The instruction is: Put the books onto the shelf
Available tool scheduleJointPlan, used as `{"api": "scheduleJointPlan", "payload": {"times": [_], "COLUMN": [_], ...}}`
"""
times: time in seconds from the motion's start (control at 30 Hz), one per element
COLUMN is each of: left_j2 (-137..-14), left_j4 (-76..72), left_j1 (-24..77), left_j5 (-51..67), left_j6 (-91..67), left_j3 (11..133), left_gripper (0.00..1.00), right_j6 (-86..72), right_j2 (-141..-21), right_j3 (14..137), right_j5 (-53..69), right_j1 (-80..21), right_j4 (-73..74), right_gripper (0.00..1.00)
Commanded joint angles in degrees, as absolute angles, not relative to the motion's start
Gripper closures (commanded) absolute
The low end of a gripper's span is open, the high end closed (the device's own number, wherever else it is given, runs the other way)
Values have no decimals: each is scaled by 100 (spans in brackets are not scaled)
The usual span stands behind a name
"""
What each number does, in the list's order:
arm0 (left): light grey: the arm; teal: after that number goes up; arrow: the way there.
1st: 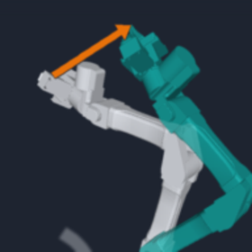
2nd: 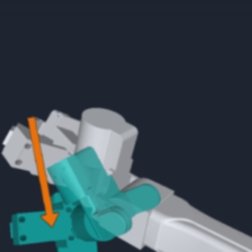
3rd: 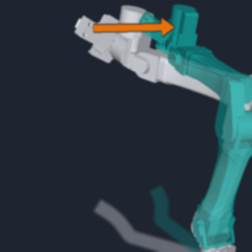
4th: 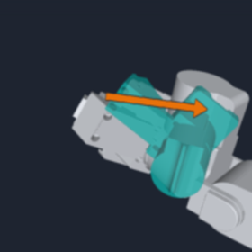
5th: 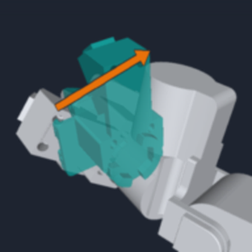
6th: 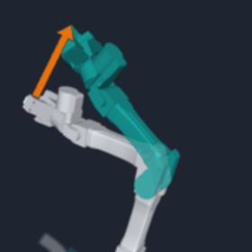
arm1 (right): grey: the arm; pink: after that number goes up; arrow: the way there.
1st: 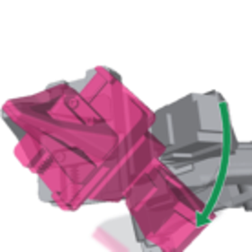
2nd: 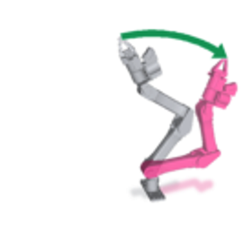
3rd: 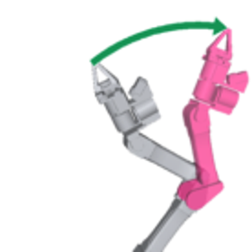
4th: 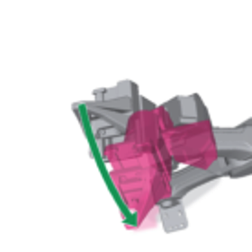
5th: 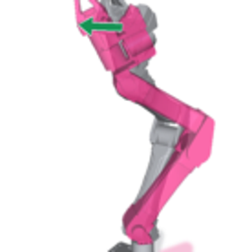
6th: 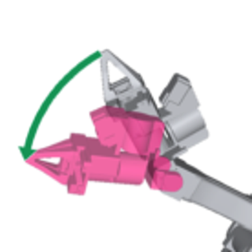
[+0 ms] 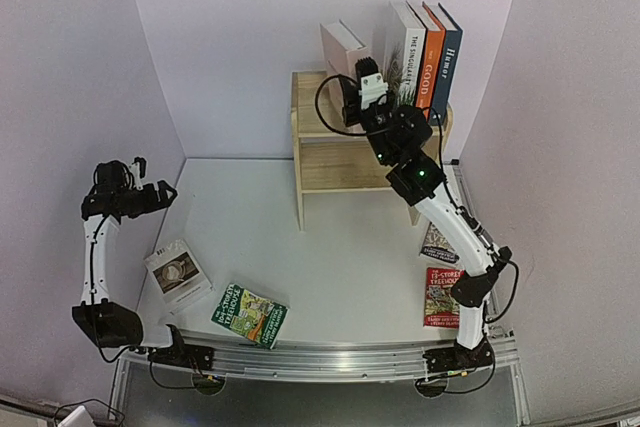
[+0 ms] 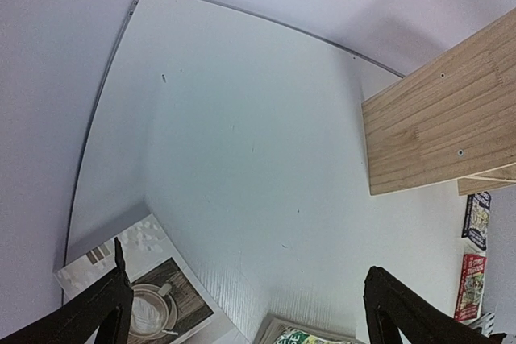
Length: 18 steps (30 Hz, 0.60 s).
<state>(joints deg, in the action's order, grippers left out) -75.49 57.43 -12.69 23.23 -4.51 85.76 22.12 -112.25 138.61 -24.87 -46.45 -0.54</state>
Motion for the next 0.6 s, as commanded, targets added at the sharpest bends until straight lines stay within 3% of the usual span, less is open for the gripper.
{"api": "scheduleJointPlan", "payload": {"times": [0.0,0.57], "left_j2": [-7330,-7322], "left_j4": [5639,5581], "left_j1": [-1279,-1275], "left_j5": [2409,2436], "left_j6": [-492,-494], "left_j3": [8511,8428], "left_gripper": [0,0], "right_j6": [2286,2014], "right_j2": [-11479,-11729], "right_j3": [13891,13711], "right_j5": [-2754,-3123], "right_j1": [-4234,-3695], "right_j4": [-619,-751], "right_gripper": [80,76]}}
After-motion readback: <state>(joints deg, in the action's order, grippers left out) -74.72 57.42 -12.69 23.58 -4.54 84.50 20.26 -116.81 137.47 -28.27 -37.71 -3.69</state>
